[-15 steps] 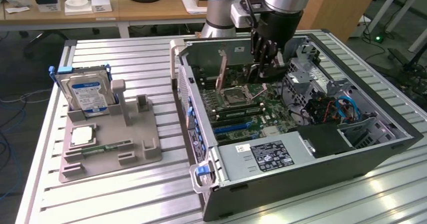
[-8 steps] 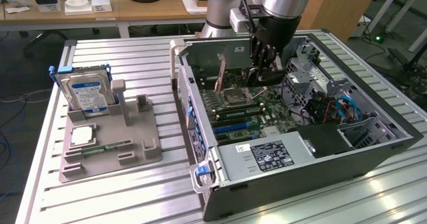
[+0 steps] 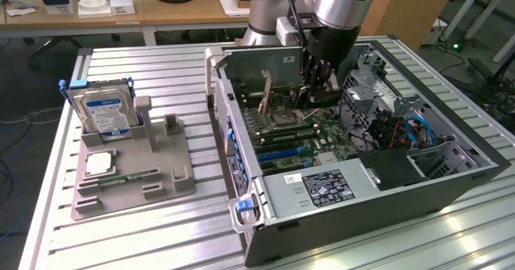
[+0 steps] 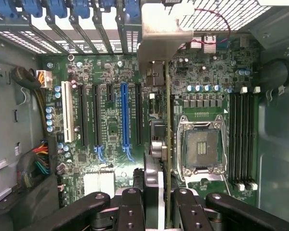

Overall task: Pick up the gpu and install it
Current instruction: 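Insert the gpu into the slot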

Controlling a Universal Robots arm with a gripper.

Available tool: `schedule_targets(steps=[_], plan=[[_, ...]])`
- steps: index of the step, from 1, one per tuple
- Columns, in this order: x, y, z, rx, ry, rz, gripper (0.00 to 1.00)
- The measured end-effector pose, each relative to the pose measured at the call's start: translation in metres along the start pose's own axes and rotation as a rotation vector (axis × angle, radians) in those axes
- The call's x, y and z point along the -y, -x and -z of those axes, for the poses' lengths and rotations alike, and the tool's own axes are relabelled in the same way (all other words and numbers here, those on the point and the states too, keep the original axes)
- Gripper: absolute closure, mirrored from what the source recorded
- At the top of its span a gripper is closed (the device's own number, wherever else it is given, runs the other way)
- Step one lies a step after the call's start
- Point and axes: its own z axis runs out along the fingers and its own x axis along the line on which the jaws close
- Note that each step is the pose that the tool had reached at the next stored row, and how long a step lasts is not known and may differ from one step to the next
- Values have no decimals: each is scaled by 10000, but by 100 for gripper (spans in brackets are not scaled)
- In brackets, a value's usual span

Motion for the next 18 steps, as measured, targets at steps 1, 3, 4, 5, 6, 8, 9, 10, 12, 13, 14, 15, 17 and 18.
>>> schedule_targets(steps=[1, 3, 4, 5, 6, 8, 9, 10, 12, 13, 14, 15, 17, 18], plan=[[-12, -2, -15, -1, 1, -1, 72], [-24, -5, -40, -2, 19, -1, 72], [-26, -6, -52, -6, 27, 0, 72], [-26, -10, -64, -9, 29, 0, 72], [-26, -20, -70, -9, 32, 0, 72], [-25, -61, -76, -8, 32, -1, 72], [-24, -82, -79, -8, 32, -2, 72], [-23, -102, -81, -8, 31, -2, 72], [-22, -133, -86, -7, 31, -1, 72], [-21, -141, -87, -9, 32, -1, 72], [-22, -144, -91, -20, 31, -2, 72], [-22, -146, -97, -29, 33, -4, 72], [-27, -149, -123, -36, 51, -3, 72], [-35, -150, -141, -36, 56, -2, 72]])
